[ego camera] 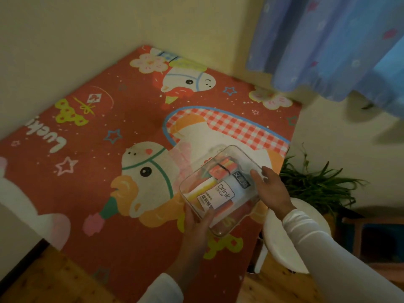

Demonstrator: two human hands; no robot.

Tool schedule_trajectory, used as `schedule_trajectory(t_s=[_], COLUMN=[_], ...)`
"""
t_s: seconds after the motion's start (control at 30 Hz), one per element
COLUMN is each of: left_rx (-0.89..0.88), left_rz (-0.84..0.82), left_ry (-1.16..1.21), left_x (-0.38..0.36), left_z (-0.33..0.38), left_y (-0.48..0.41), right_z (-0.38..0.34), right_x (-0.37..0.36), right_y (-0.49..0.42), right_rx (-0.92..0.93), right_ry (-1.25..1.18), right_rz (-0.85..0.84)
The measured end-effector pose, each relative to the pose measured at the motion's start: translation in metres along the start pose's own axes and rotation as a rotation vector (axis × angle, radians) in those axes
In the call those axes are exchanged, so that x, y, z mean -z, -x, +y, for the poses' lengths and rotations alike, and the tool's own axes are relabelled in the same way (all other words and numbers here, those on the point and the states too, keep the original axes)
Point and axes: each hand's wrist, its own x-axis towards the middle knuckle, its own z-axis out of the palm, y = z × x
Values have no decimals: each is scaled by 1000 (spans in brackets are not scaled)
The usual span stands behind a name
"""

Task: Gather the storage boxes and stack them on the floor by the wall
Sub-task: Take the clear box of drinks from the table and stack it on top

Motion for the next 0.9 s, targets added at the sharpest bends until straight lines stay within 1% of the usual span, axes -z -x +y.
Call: schedule_trajectory(t_s=[0.2,0.4,0.5,0.6,0.73,0.9], left_rx=[-91,-138,-182,-170,-150,-118], left_rz=[43,115,130,114,120,95], left_ry=[15,-114,-220,-181,-54,8], left_x=[22,46,54,57,58,64], left_z=[13,29,30,26,22,22], left_y=[-15,-35,-41,-42,-42,-44], right_z=[6,8,3,-4,-6,-5], right_x=[-8,-21,-31,-36,-41,-50], right_y=[32,58,67,73,81,91], right_rx=[20,-51,15,23,-25,-43], right_ry=[60,49,-65,-243,-424,-542], right_rz=[55,29,-38,-103,-98,-52])
